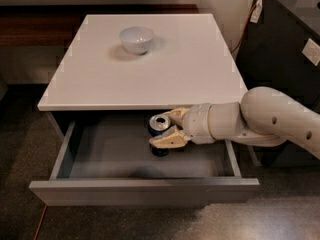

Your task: Place pepsi can into top drawer

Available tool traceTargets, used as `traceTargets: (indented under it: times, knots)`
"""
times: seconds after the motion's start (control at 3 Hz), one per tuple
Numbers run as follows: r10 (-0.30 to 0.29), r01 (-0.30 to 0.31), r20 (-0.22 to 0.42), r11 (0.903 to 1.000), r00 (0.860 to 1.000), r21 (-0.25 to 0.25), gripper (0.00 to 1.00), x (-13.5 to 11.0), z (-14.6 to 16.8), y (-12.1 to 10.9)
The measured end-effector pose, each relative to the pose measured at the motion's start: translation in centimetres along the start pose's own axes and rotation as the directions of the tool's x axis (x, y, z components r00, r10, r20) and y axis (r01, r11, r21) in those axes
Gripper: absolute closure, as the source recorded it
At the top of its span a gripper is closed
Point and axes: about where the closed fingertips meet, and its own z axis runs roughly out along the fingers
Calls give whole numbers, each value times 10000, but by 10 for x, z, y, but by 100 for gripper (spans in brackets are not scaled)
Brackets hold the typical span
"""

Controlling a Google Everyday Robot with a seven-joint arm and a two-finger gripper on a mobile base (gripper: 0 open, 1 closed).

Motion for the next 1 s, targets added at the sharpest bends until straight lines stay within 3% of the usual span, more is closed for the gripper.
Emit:
traceTargets:
  times: [0.67, 1.0]
  knots:
    - [1046, -1047, 63, 9939, 9945, 351, 100, 36, 20, -9]
    - [944, -940, -71, 9945, 9955, 465, 100, 49, 31, -12]
